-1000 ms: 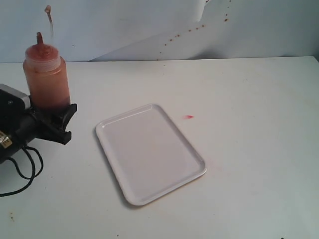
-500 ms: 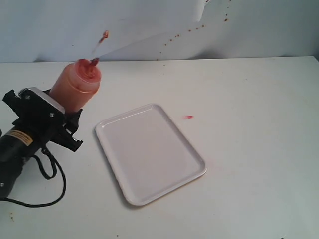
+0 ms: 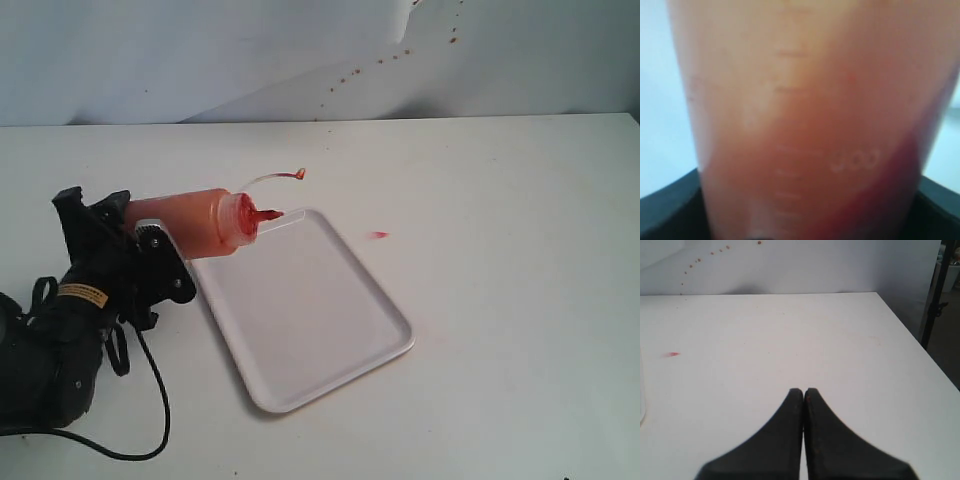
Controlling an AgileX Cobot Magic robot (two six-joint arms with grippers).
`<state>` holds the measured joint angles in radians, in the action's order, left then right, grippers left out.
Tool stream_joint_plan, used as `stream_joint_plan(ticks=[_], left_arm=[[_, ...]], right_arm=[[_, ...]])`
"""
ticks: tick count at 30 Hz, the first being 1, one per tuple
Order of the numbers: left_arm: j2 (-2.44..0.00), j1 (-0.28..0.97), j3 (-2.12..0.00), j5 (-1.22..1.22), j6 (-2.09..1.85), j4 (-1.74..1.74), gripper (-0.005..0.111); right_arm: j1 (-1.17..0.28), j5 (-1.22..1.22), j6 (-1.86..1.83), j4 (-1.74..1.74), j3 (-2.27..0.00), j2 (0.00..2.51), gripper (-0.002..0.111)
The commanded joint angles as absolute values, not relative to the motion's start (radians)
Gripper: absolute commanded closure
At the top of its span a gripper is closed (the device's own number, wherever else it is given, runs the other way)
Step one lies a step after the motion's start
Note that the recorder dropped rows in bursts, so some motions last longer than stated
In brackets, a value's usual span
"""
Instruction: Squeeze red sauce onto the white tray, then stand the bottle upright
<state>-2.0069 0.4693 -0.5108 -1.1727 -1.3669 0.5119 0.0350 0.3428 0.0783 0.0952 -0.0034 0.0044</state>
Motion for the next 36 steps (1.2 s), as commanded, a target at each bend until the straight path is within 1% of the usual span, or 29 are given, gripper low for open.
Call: stream_joint_plan(ticks=[1,5,15,25,30,36], left_arm=[[-2.026,0.478,-0.558,-1.221,-1.517,0.537,0.107],[-2.026,0.478,-0.600,-1.221,-1.771,0.582,0.107],[-2.026,0.478,-0.696,-1.221,-2.096,0.584,0.107],[-1.960,0.478,-0.725,-1.221,-2.094,0.550,0.107],[-1.903,0.478,-0.690,-1.221,-2.094,0.536,0.107],[-1.881,0.489,-0.660,-1.221,-2.094,0.596,0.107]], right_arm=[[0.041,0.341,0.080,0.098,0.000,0.000,0.108],[0.041,0.341,0.080,0.098,0.000,0.000,0.108],[0.041,0.341,0.080,0.098,0.000,0.000,0.108],[0.041,0.341,0.080,0.098,0.000,0.000,0.108],[0.041,0.341,0.080,0.098,0.000,0.000,0.108],[0.041,0.341,0.080,0.098,0.000,0.000,0.108]])
